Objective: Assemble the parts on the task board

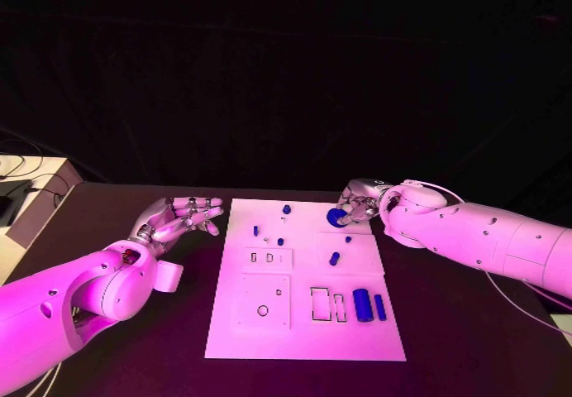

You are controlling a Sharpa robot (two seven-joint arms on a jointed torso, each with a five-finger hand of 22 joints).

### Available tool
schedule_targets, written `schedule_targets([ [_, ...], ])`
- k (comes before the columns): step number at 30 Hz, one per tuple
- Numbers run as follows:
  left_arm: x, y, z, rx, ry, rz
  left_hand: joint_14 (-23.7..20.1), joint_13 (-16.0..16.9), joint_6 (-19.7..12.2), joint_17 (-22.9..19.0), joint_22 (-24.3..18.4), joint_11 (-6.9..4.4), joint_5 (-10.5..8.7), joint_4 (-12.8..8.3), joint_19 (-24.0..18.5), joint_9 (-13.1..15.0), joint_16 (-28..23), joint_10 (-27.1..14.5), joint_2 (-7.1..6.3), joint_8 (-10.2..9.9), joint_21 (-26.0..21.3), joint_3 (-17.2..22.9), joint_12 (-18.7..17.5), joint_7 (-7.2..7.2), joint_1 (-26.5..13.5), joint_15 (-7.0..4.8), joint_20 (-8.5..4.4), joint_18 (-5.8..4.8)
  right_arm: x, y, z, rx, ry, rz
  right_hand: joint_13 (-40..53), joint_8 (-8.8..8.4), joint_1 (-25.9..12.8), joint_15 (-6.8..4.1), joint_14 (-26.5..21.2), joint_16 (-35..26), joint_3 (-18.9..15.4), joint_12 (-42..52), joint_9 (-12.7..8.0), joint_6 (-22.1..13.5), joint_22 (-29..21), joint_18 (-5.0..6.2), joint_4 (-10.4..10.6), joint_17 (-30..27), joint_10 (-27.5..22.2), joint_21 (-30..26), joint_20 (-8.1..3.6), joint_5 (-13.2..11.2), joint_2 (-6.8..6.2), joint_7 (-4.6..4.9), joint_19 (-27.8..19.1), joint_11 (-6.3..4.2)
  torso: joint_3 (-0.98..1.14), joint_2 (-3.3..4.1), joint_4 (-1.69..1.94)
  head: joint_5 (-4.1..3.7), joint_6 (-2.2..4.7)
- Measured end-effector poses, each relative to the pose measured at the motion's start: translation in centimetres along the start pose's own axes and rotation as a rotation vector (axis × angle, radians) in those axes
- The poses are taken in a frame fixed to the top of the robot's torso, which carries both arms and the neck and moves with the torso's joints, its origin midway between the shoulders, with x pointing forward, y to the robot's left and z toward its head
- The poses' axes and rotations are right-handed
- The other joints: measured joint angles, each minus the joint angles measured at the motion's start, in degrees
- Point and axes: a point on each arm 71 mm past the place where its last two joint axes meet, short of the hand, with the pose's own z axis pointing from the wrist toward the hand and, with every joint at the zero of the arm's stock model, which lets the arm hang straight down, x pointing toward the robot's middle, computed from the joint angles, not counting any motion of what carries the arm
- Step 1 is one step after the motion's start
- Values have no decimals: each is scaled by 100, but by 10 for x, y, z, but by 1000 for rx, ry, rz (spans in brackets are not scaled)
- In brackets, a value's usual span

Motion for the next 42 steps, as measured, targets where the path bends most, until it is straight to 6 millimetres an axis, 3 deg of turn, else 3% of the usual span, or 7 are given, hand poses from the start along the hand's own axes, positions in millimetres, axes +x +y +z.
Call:
schedule_targets([
  [13,0,0,0,-2,0,1,0,0,0,1,0,0,0,0,0,0,0,0,0,0,0,0,0,0,0,0,0,0,0,1,0,-2,-1,0,0,-13,5,0,0,0,53,-1,-9,112,-1,-29,-52,20,2,38,0,0,5,-2,0,-1,0,1,-3,-9,-12],
  [18,0,0,0,-2,0,1,0,0,0,-4,-20,0,0,0,0,0,0,0,0,0,26,0,0,0,0,0,0,0,0,1,1,-3,-1,0,0,-43,46,1,2,0,183,-1,-17,286,-2,-44,-182,28,42,38,0,-80,186,-56,-1,-41,-1,1,-3,-6,-23],
  [22,-1,0,-1,-3,0,2,0,0,0,-6,-21,0,0,0,0,0,0,0,0,0,26,0,0,0,0,0,0,0,0,3,1,-9,-1,2,0,-43,-44,-44,-1,0,487,25,-24,404,-2,-43,-274,28,63,38,-3,-123,304,-171,-3,-105,-1,0,-3,-5,-27],
  [25,-1,0,-1,-3,-1,2,0,0,0,-6,-21,0,0,0,0,0,0,0,0,0,26,0,0,0,0,0,0,0,0,4,1,-15,-3,3,-1,-52,-60,-54,-11,0,611,26,-28,454,-2,-43,-348,28,65,38,-24,-95,321,-221,-21,-126,-1,-2,-3,-6,-32],
  [33,-1,0,-1,-4,-1,3,0,0,0,-6,-21,0,0,0,0,0,0,0,0,0,26,0,0,0,0,0,0,0,2,10,-1,-39,-20,6,-1,-61,-97,-76,9,-23,736,31,-28,480,2,-43,-467,70,97,83,-66,0,372,-246,-18,-159,-2,-3,-1,-12,-41],
  [42,-2,0,-1,-4,-2,4,0,0,0,-5,-21,0,0,0,0,0,0,0,0,0,26,0,0,0,0,0,0,0,3,32,-8,-102,-64,1,-1,-55,-120,-75,9,-23,712,31,-27,504,1,-44,-492,87,103,105,-66,-25,394,-270,-18,-165,-3,-8,-4,12,-31],
])
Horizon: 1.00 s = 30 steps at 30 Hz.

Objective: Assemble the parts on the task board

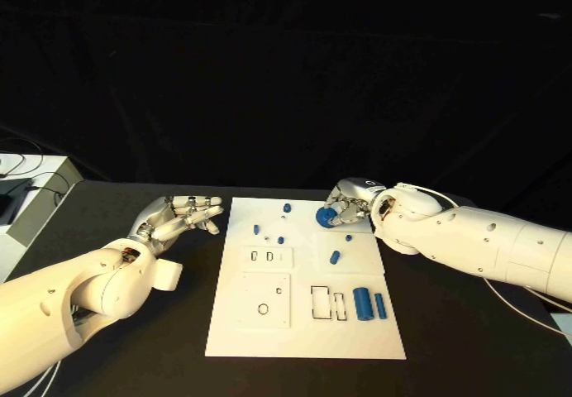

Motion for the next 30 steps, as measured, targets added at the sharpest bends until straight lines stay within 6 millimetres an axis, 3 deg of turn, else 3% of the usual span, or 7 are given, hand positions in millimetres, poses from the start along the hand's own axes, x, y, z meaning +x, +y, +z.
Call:
schedule_targets([
  [8,0,0,0,0,1,0,0,0,0,-5,-19,0,0,0,0,0,-22,0,0,0,-2,0,0,0,0,0,0,0,-5,34,-2,-76,-69,-33,0,1,-19,0,0,0,-2,0,0,2,-1,0,0,15,11,24,1,-49,-1,-1,0,-10,-1,-4,-4,12,16],
  [19,3,0,1,2,7,-3,0,0,0,-5,-21,0,0,0,0,0,-22,0,0,0,-3,0,0,0,0,0,0,0,1,79,11,-135,-134,-102,2,2,-49,1,0,0,-10,-22,0,21,-2,0,-7,28,21,46,1,-84,-15,-21,-1,-20,-4,1,10,20,39],
  [30,5,0,1,3,11,-5,0,0,0,-4,-20,0,0,0,0,0,-22,0,0,0,-3,0,0,0,0,0,0,0,17,94,21,-132,-153,-123,4,3,-48,1,0,0,-11,-22,0,22,-3,0,-8,28,21,46,2,-104,-17,-21,-1,-20,-7,10,40,40,35],
])
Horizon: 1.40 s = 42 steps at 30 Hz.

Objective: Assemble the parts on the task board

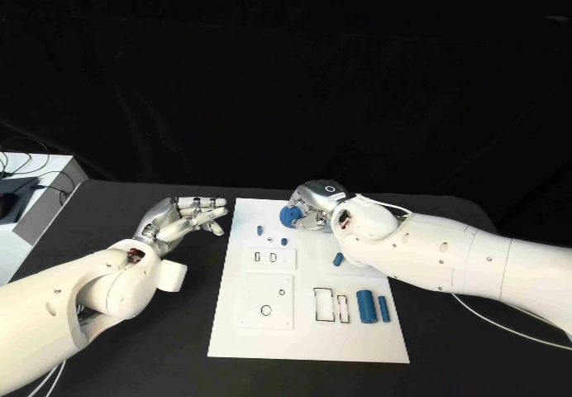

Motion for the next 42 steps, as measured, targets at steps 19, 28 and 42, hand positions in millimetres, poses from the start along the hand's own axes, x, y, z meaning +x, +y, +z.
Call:
schedule_targets([
  [19,0,0,0,0,1,0,0,0,0,1,1,0,0,0,0,0,0,0,0,0,0,0,0,0,0,0,0,0,6,6,4,-4,-5,-14,-1,1,-15,1,0,0,-8,-23,0,12,4,0,-7,9,0,0,1,-22,-17,-11,0,1,3,-3,-10,60,-31],
  [28,1,0,1,0,2,-1,0,0,0,1,1,0,0,0,0,0,0,0,0,0,0,0,0,0,0,0,0,0,9,6,8,1,-1,-27,-2,0,-45,1,0,0,8,-54,1,28,3,0,9,9,0,0,1,-34,-47,-15,0,1,7,-1,-12,54,-27],
  [42,1,0,1,-1,1,-1,0,0,0,1,1,0,0,0,0,0,0,0,0,0,-1,0,0,0,0,0,0,0,11,9,10,-6,8,-31,-3,-16,-67,1,0,-40,-19,-111,14,-2,2,-1,61,17,0,0,1,-44,-70,23,0,2,7,0,-12,69,-63],
])
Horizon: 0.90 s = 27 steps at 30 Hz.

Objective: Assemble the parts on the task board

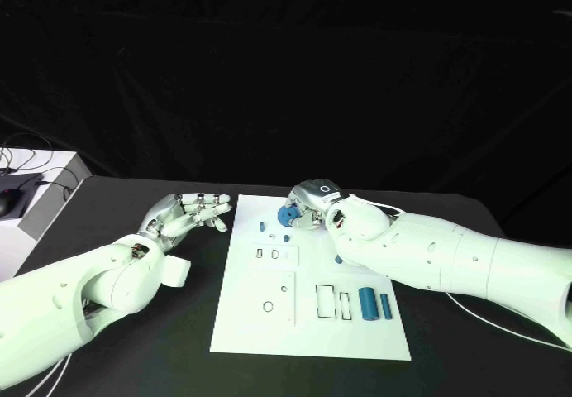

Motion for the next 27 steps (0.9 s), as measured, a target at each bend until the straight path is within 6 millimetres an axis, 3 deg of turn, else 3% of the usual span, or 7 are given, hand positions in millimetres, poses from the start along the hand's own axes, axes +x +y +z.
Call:
schedule_targets([
  [2,0,0,0,0,0,0,0,0,0,0,0,0,0,0,0,0,0,0,0,0,0,0,0,0,0,0,0,0,0,0,0,-1,0,0,0,-1,0,0,0,-4,6,-33,2,-25,0,-2,6,0,-32,0,0,0,0,28,0,32,0,-1,-1,8,0],
  [6,0,0,0,-1,0,0,0,0,0,0,0,0,0,0,0,0,0,0,0,0,0,0,0,0,0,0,0,0,1,1,1,0,2,0,0,29,-22,1,-1,-4,-95,-154,35,-359,-1,-41,156,25,-115,0,0,-170,-134,237,0,114,0,-2,-2,12,0],
  [9,0,0,0,-1,0,0,0,0,0,0,-40,3,0,0,0,0,0,-4,0,0,45,0,0,0,0,0,0,0,1,0,2,3,3,1,0,24,-99,3,1,-4,-155,-155,2,-726,-1,-40,393,33,-146,0,0,110,-221,138,0,141,0,-4,-3,25,0],
  [12,0,0,0,-1,0,0,0,0,-21,1,-46,31,0,0,0,0,0,-31,0,0,45,0,0,21,0,0,0,0,1,-2,2,10,8,4,0,24,-209,43,0,-4,-132,-155,-15,-779,-1,-40,630,34,-146,0,33,258,-281,139,10,142,-3,-4,-3,18,-3],
  [14,0,0,0,-1,0,0,0,0,-21,0,-45,31,0,0,0,0,0,-31,0,0,45,0,0,21,0,0,0,0,1,-3,2,16,14,8,0,24,-363,43,0,-4,-129,-155,-15,-729,-1,-41,806,34,-162,0,43,314,-256,231,0,157,-3,-4,-3,15,-4],
  [21,-2,1,0,-9,-5,3,0,0,-21,-9,-62,10,0,16,0,0,0,-52,23,0,45,-16,0,21,-23,0,0,0,3,-5,2,22,37,22,-1,24,-383,44,0,-4,-129,-179,-4,-690,-2,-44,820,36,-176,0,43,324,-232,298,0,173,0,-4,-3,26,-13],
  [27,-3,2,0,-20,-8,4,0,0,-21,-15,-84,31,0,89,0,0,-2,-73,83,0,45,-40,0,21,-83,0,0,0,4,-6,2,24,56,35,-1,22,-576,44,1,-4,-192,-121,-10,-651,-2,-46,883,68,-176,24,42,383,-39,279,0,173,3,-4,-3,40,-17],
])
